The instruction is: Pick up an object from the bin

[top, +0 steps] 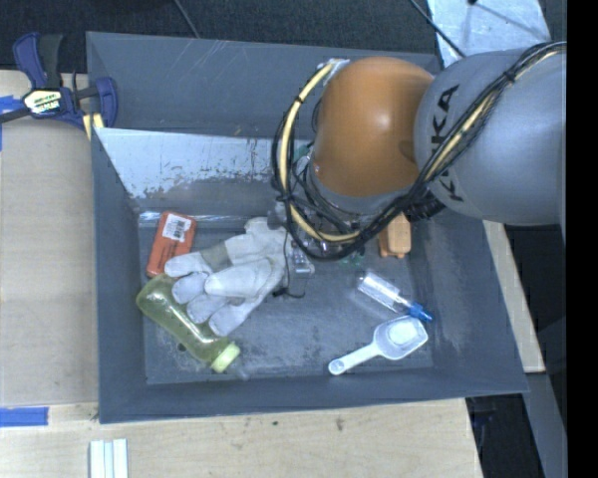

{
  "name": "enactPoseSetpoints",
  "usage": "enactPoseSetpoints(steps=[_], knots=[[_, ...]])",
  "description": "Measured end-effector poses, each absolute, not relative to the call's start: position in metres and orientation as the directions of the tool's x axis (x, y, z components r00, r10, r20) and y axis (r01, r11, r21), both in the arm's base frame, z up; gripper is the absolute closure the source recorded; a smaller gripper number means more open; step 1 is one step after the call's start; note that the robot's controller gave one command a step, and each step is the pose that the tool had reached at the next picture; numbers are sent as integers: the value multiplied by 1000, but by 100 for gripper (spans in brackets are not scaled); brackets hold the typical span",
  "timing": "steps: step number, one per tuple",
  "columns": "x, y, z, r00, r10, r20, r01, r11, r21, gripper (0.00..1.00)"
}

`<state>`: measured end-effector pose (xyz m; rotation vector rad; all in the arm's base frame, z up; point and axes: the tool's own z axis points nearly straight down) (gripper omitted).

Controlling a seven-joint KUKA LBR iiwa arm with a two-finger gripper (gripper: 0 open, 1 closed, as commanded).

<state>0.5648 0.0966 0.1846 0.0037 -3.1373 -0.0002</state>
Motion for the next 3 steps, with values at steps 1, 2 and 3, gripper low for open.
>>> enactPoseSetpoints(steps=[1,2,3], knots=[[566,96,189,-1000,0,-3,0,1000,1,0],[577,100,149,-999,-32,-13,-32,999,1,0],[590,99,80,-991,-131,-7,-131,991,0,0]])
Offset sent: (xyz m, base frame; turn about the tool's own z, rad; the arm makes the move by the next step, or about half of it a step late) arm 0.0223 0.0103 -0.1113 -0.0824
